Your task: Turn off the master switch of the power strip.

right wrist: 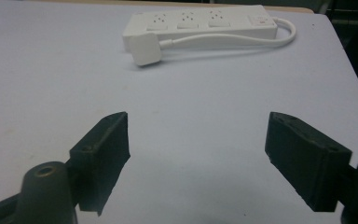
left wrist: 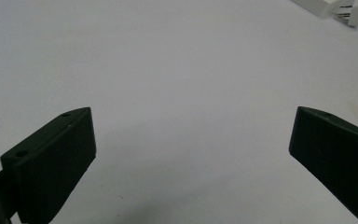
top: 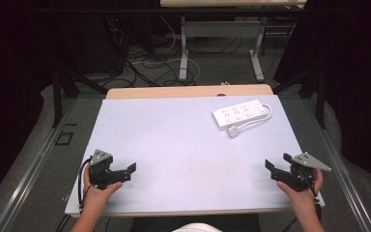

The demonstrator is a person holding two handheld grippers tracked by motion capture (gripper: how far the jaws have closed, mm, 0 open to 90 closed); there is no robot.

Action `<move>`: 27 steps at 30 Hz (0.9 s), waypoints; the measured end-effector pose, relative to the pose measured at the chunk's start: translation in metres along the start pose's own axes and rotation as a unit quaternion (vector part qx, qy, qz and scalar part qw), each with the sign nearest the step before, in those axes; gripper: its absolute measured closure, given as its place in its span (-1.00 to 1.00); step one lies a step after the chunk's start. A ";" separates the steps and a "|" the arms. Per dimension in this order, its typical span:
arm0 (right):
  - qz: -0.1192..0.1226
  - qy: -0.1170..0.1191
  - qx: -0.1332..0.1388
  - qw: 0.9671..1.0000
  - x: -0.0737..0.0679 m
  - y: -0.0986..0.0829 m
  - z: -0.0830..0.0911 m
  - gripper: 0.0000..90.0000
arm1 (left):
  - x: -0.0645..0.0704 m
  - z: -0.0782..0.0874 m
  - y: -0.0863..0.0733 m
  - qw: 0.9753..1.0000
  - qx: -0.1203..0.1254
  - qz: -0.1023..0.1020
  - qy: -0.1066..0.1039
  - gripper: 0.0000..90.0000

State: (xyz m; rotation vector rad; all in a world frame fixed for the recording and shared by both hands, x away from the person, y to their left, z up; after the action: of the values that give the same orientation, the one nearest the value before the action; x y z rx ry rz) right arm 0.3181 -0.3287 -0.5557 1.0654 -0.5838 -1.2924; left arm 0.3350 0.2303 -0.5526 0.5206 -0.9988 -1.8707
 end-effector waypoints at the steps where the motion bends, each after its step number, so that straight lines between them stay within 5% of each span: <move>1: 0.000 0.000 0.000 1.000 0.000 0.000 0.000 -0.54 | 0.000 0.000 0.000 1.000 0.000 0.000 0.000 -0.99; 5: 0.021 -0.003 -0.004 1.000 0.001 -0.003 -0.002 -0.53 | 0.002 -0.002 -0.001 1.000 -0.004 -0.004 0.003 -0.99; 27: 0.031 0.005 -0.008 0.999 -0.009 0.027 -0.012 -0.26 | 0.005 0.004 -0.003 1.000 0.003 0.002 0.012 -0.99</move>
State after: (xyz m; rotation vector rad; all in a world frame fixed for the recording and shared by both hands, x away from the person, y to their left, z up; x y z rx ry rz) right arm 0.3387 -0.3187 -0.5356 1.0331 -0.5936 -1.2359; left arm 0.3281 0.2289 -0.5520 0.5418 -0.9890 -1.8539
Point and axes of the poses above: each handheld gripper's, and its own axes: z roughly backward along the jaws, y roughly out of its top, x roughly to its right, the point moved 3 cm from there along -z, roughly forward along the jaws, and after that the axes turned 9 degrees about -z, right-handed, at the moved point
